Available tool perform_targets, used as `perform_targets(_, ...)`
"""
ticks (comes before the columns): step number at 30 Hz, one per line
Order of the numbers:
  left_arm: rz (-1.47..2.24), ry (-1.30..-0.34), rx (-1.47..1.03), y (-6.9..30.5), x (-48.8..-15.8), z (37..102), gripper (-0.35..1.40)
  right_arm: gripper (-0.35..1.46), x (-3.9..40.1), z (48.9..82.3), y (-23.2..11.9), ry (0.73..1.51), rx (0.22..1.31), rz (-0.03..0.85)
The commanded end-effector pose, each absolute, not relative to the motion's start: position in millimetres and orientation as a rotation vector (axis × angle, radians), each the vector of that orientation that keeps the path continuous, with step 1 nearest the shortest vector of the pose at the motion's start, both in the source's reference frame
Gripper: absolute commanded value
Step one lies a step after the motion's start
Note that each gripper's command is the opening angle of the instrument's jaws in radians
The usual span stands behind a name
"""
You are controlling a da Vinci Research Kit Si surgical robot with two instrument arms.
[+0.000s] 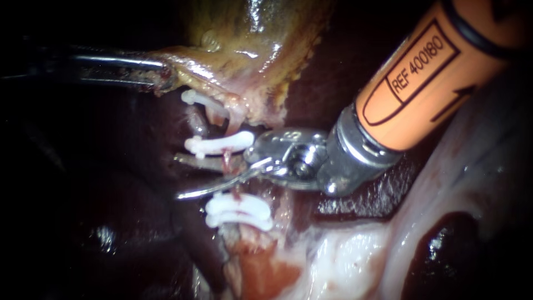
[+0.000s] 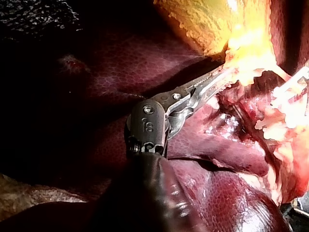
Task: Go to the cutting position right tube
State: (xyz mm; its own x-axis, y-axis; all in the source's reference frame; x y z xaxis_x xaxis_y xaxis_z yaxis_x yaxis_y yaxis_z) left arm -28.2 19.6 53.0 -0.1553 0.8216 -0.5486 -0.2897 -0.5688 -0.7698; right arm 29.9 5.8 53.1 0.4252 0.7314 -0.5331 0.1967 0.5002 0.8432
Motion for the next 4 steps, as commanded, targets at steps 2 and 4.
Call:
perform_targets(2, 1.821, -0.649, -1.326, 19.6, -28.2, 53.0, -0.35, 1.43, 29.8, 53.2, 5.8, 1.114, 1.028, 0.421)
perform_targets(4, 1.821, -0.649, -1.326, 19.6, -28.2, 53.0, -0.35, 1.41, 29.8, 53.2, 5.8, 1.114, 1.028, 0.420)
